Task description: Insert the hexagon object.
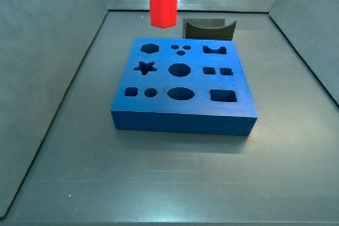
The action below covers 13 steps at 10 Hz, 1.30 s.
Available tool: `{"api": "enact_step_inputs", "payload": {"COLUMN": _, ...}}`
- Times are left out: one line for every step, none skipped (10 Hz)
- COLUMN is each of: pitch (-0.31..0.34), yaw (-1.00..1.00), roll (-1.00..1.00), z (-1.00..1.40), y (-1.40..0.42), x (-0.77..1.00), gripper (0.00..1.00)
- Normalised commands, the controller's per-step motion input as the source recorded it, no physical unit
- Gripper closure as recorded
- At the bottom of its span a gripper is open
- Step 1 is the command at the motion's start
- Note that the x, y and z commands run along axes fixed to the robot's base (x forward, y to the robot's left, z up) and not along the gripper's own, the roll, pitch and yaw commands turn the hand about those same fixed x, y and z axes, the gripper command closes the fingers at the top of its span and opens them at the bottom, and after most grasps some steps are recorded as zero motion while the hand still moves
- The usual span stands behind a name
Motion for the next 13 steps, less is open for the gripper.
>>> {"api": "enact_step_inputs", "payload": {"pitch": 0.000, "yaw": 0.00, "roll": 0.04, "z": -0.09, "y": 0.03, "x": -0.04, "gripper": 1.00}}
{"api": "enact_step_inputs", "payload": {"pitch": -0.134, "yaw": -0.21, "roll": -0.04, "z": -0.57, "y": 0.55, "x": -0.20, "gripper": 1.00}}
{"api": "enact_step_inputs", "payload": {"pitch": -0.180, "yaw": -0.22, "roll": 0.00, "z": -0.76, "y": 0.72, "x": -0.26, "gripper": 1.00}}
{"api": "enact_step_inputs", "payload": {"pitch": -0.151, "yaw": -0.16, "roll": 0.00, "z": -0.83, "y": 0.79, "x": -0.20, "gripper": 1.00}}
{"api": "enact_step_inputs", "payload": {"pitch": -0.133, "yaw": -0.16, "roll": -0.05, "z": -0.83, "y": 0.75, "x": -0.22, "gripper": 1.00}}
{"api": "enact_step_inputs", "payload": {"pitch": -0.163, "yaw": -0.10, "roll": -0.14, "z": -0.68, "y": 0.75, "x": -0.21, "gripper": 1.00}}
{"api": "enact_step_inputs", "payload": {"pitch": -0.187, "yaw": -0.07, "roll": -0.17, "z": -0.59, "y": 0.75, "x": -0.20, "gripper": 1.00}}
{"api": "enact_step_inputs", "payload": {"pitch": -0.110, "yaw": -0.08, "roll": -0.09, "z": -0.55, "y": 0.70, "x": 0.00, "gripper": 1.00}}
{"api": "enact_step_inputs", "payload": {"pitch": -0.060, "yaw": -0.13, "roll": -0.03, "z": -0.49, "y": 0.48, "x": 0.03, "gripper": 1.00}}
{"api": "enact_step_inputs", "payload": {"pitch": -0.086, "yaw": -0.18, "roll": -0.07, "z": -0.35, "y": 0.34, "x": 0.00, "gripper": 1.00}}
{"api": "enact_step_inputs", "payload": {"pitch": -0.091, "yaw": 0.00, "roll": -0.11, "z": -0.22, "y": 0.01, "x": 0.00, "gripper": 1.00}}
{"api": "enact_step_inputs", "payload": {"pitch": -0.116, "yaw": 0.05, "roll": -0.08, "z": -0.12, "y": 0.00, "x": -0.07, "gripper": 1.00}}
{"api": "enact_step_inputs", "payload": {"pitch": -0.119, "yaw": 0.08, "roll": 0.00, "z": -0.20, "y": 0.00, "x": -0.33, "gripper": 1.00}}
